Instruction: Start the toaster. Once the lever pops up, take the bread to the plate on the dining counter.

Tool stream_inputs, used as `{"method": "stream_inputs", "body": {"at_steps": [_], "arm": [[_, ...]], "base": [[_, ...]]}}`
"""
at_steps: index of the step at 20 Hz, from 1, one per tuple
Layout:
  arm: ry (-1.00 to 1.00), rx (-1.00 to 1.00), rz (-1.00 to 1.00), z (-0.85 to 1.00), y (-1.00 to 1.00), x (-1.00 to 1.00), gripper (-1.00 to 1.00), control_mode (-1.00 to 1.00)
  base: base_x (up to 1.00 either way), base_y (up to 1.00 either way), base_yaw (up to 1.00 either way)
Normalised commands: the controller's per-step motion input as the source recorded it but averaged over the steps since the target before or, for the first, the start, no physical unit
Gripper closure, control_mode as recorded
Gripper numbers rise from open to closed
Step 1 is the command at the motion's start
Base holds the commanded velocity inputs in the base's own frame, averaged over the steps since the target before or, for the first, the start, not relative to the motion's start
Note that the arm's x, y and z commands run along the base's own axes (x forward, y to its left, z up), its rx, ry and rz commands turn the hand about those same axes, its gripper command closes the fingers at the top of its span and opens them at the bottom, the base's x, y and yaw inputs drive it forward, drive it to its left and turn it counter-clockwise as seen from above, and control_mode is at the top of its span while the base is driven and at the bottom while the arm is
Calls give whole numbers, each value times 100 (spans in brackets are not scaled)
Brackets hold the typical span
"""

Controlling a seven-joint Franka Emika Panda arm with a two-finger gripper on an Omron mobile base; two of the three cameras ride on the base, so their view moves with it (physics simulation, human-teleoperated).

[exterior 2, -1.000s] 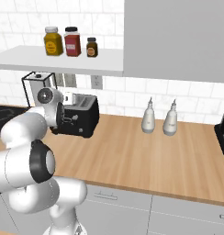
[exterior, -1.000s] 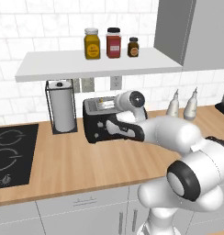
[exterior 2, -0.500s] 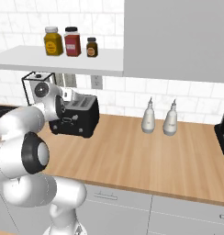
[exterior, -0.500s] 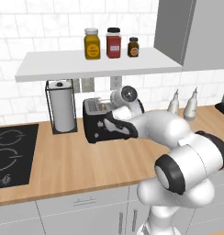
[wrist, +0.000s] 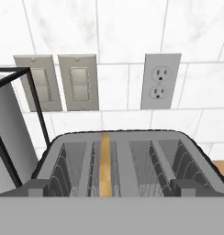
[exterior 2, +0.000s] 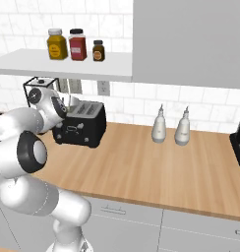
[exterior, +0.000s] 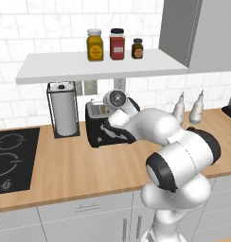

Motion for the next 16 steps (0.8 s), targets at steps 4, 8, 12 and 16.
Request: {"method": "stream_inputs", "body": {"at_steps": [4, 8, 12, 16], "arm": [[-6, 0, 0, -13, 0, 6, -100, -100], [-6, 0, 0, -17, 0, 6, -100, -100], [-5, 0, 0, -18, 0, 1, -100, -100], [0, 0, 1, -11, 0, 22, -100, -100]], "base": [[0, 0, 0], [0, 0, 0], [0, 0, 0], [0, 0, 0]]}}
